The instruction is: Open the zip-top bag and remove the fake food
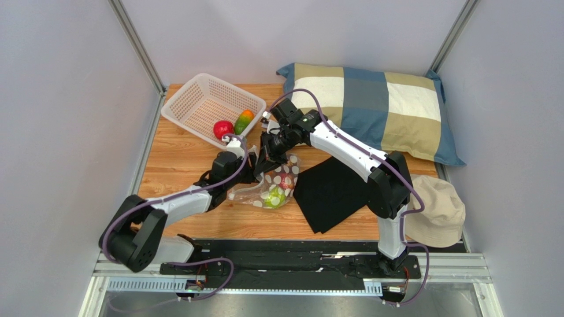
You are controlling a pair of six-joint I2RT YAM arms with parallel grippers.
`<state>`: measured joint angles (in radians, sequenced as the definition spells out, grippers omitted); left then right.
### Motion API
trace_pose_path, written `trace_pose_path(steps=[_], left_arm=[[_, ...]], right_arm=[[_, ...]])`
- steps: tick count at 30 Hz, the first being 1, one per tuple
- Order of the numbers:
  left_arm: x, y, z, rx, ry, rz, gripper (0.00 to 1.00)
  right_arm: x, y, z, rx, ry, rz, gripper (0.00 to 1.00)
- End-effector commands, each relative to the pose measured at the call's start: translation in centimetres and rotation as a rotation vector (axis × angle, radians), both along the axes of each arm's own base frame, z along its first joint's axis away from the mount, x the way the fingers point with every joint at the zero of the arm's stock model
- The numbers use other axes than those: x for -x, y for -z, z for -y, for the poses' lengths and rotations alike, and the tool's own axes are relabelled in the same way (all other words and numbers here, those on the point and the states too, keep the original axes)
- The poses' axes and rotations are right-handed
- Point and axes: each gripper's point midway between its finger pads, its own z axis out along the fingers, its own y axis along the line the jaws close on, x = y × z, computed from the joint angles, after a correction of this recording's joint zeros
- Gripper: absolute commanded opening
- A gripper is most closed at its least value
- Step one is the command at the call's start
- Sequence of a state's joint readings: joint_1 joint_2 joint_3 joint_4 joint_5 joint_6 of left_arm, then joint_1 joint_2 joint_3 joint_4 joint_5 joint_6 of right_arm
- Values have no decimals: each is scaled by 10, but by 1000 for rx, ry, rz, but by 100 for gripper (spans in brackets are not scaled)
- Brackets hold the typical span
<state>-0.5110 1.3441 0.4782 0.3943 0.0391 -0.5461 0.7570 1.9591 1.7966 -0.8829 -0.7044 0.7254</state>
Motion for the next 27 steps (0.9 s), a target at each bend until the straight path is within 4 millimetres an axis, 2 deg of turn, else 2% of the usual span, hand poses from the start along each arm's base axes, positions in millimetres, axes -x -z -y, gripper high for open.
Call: trace_pose_path(steps=[1,2,3,4,6,7,8,10,13,14,15,16,18,19,21,23,27], left_arm=[[3,-52,-8,2,1,123,3],[14,-47,-12,-19,13,76,0],[20,-52,-14,-14,16,65,0],[26,-71,-15,10,22,92,0],[50,-71,-16,20,66,18,0],[58,-88,-16,45,83,35,0],[75,-81,-17,42,113,-37,0],[89,-93,-22,72,109,-52,0],[106,-83,-29,76,95,-107,0],[104,-82,-28,82,97,-98,0],[103,-80,-27,92,85,-106,5],[101,-70,-26,84,83,-128,22],[90,-70,-20,98,82,-101,34],[84,-60,-18,84,74,-118,40],[69,-63,-13,81,77,-80,44],[57,-52,-11,47,57,-96,54],[37,-39,-11,-9,27,-98,56]], right_arm=[[7,-11,13,-9,-16,23,0],[6,-13,15,-8,-13,35,0],[1,-9,20,8,-8,64,0],[0,-5,23,24,-8,75,0],[-6,3,31,73,5,107,0],[-9,5,33,86,-5,133,0],[-10,8,35,100,-4,145,0],[-14,10,35,112,0,158,0],[-14,6,31,90,-2,152,0],[-14,4,30,80,0,146,0],[-12,0,28,60,-4,141,0],[-11,-3,28,50,-4,135,0],[-8,-10,24,24,-4,114,0],[-7,-13,24,16,-2,108,0],[-4,-22,19,-16,-1,85,0],[-2,-27,14,-36,-3,60,0],[8,-37,4,-78,-11,6,0]])
